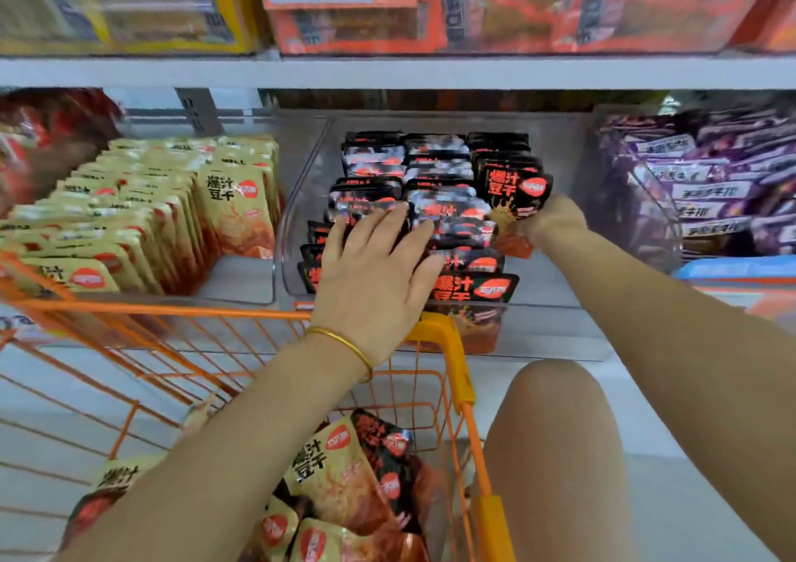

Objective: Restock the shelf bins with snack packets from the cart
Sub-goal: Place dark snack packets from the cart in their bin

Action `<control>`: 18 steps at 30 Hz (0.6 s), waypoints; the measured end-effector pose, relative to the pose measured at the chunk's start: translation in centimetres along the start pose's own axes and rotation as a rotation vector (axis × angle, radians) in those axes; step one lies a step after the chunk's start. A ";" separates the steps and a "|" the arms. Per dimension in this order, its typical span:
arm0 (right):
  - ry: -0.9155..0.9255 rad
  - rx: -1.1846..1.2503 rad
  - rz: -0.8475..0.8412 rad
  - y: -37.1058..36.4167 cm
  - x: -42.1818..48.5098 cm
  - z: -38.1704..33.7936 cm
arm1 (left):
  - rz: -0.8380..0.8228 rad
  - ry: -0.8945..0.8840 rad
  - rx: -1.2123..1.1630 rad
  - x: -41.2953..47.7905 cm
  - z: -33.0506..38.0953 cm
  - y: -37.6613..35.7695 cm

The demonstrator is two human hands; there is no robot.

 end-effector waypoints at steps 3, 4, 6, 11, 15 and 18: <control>0.016 -0.015 0.043 -0.2 0.3 -0.5 | 0.008 -0.004 -0.009 0.0 -0.2 -0.2; 0.003 0.002 0.060 -0.4 0.5 -0.5 | 0.014 -0.005 -0.011 0.0 -0.2 -0.2; -0.013 0.024 0.087 -0.7 0.6 -0.6 | 0.026 -0.012 -0.011 0.0 -0.2 -0.1; -0.054 0.080 0.071 -1.0 0.7 -0.6 | 0.019 -0.029 -0.033 0.0 -0.3 -0.1; -0.042 0.151 0.126 1.1 -1.4 -0.9 | 0.085 -0.056 -0.152 -0.5 -0.7 1.3; 0.176 0.150 0.253 3.7 -5.1 -2.3 | 0.200 -0.103 -0.169 -2.6 -2.3 4.6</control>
Point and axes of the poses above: each hand's wrist, its own x-axis towards the middle knuckle, its own y-axis out of the back of the hand, z = x × y, the point moved 5 cm from there along x, towards the middle knuckle, and after that the axes turned 13 degrees about -y, right-handed, at the moved point
